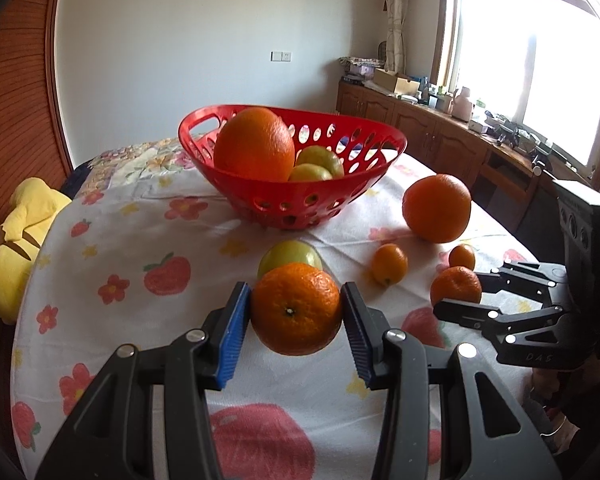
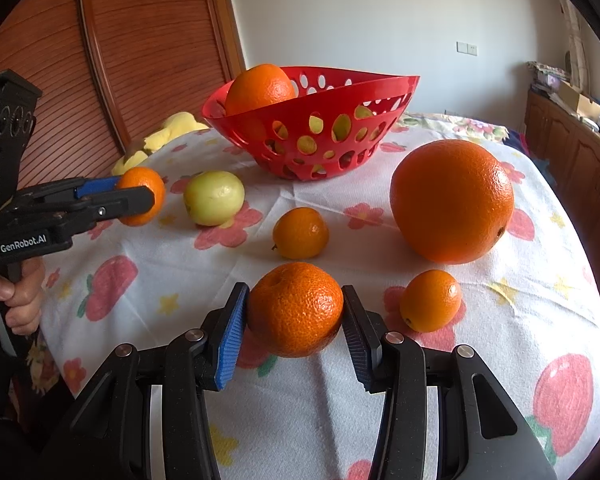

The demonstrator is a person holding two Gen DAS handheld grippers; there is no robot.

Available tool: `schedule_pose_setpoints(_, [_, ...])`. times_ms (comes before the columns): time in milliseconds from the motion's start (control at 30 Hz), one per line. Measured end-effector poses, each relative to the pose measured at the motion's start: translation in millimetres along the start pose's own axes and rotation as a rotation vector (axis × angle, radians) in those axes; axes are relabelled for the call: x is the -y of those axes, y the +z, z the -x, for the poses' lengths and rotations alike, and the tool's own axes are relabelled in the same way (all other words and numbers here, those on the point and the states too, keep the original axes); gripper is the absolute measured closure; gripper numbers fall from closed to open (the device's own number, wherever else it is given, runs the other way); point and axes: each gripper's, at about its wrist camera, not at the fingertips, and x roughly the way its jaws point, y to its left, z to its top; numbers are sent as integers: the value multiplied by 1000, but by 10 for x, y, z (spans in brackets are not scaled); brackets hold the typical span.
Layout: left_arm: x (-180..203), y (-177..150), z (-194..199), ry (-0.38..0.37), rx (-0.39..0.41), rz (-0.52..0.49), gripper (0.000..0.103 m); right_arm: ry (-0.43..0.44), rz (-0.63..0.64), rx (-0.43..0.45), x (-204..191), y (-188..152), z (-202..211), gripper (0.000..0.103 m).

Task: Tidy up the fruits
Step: 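Lift and carry both held mandarins over the red basket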

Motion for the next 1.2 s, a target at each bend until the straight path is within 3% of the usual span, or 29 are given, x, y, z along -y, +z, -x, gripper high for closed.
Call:
schedule_pose_setpoints(333, [48, 169, 92, -13, 46, -19, 59, 4, 48, 20, -9, 185, 144, 57])
schedule_pose_setpoints(667, [-8, 581, 115, 2, 102, -39, 59, 15, 119, 105, 51, 845, 312, 57])
schedule_pose_setpoints(933, [-88, 901, -41, 7, 122, -42, 59, 11, 153, 124, 179, 1363, 123, 57])
schedule_pose_setpoints(1200, [-53, 1102, -251, -10, 125, -52, 59, 38, 146, 74, 279, 1543, -198, 56])
